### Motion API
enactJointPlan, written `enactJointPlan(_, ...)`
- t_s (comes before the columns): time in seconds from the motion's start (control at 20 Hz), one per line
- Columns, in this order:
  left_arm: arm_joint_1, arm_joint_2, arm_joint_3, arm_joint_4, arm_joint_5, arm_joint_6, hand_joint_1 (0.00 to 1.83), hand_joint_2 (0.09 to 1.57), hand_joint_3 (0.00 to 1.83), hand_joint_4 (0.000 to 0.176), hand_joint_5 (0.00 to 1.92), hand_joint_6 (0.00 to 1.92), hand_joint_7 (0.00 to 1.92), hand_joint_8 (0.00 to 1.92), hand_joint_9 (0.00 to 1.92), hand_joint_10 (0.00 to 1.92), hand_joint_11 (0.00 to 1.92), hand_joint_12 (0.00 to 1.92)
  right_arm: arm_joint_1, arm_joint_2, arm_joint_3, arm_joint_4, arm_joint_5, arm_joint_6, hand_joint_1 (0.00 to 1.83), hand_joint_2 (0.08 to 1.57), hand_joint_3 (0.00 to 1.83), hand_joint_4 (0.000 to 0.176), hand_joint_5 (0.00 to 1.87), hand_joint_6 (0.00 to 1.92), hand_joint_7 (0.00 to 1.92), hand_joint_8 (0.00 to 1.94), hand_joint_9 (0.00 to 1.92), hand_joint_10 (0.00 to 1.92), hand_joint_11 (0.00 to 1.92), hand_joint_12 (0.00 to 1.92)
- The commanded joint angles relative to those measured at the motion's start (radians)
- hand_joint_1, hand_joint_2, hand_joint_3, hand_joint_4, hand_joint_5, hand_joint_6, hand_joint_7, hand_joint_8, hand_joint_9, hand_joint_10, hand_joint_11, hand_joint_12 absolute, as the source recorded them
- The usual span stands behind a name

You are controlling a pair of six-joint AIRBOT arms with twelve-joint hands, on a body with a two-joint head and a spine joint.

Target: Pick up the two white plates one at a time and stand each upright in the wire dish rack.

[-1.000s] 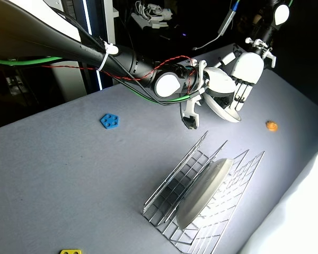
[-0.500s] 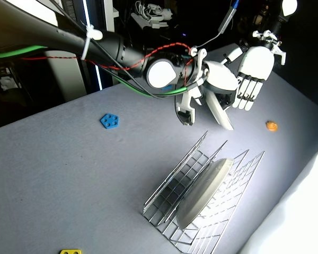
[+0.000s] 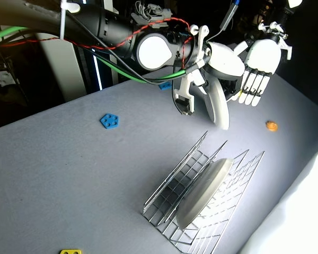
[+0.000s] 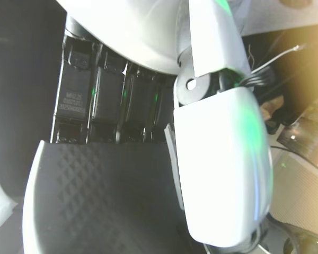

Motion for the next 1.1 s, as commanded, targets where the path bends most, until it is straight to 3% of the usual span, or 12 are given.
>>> enactJointPlan(0.0,-0.009,0.014,0.009,-0.041,-0.026,-0.005,0.0,1.07,0.0,0.0,0.0,0.0,0.0,0.0,0.0,0.0,0.0,0.0,0.03,0.013,-0.004,0.008,0.124,0.013,1.39,1.07,0.0,0.0,1.01,0.91,1.09,0.84,1.02,0.93,0.87,0.97)
enactJointPlan(0.2,-0.008,0.022,0.017,-0.041,-0.036,-0.01,0.0,1.08,0.0,0.0,0.0,0.0,0.0,0.0,0.0,0.0,0.0,0.0,0.037,0.03,-0.016,0.008,0.1,0.026,1.38,1.08,0.0,0.0,0.98,0.98,1.04,0.92,0.99,0.98,0.84,1.01)
enactJointPlan(0.35,0.001,0.015,0.041,-0.041,-0.038,-0.016,0.0,1.07,0.0,0.0,0.0,0.0,0.0,0.0,0.0,0.0,0.0,0.0,0.056,0.043,-0.02,0.007,0.078,0.08,1.39,1.07,0.0,0.0,1.02,0.9,1.07,0.86,1.02,0.94,0.86,1.0)
enactJointPlan(1.05,0.009,0.006,0.055,-0.038,-0.037,-0.025,0.0,1.08,0.0,0.0,0.0,0.0,0.0,0.0,0.0,0.0,0.0,0.0,0.211,0.093,0.015,-0.005,-0.091,0.684,1.38,1.08,0.0,0.0,0.98,0.96,1.03,0.92,1.02,0.95,0.85,0.99)
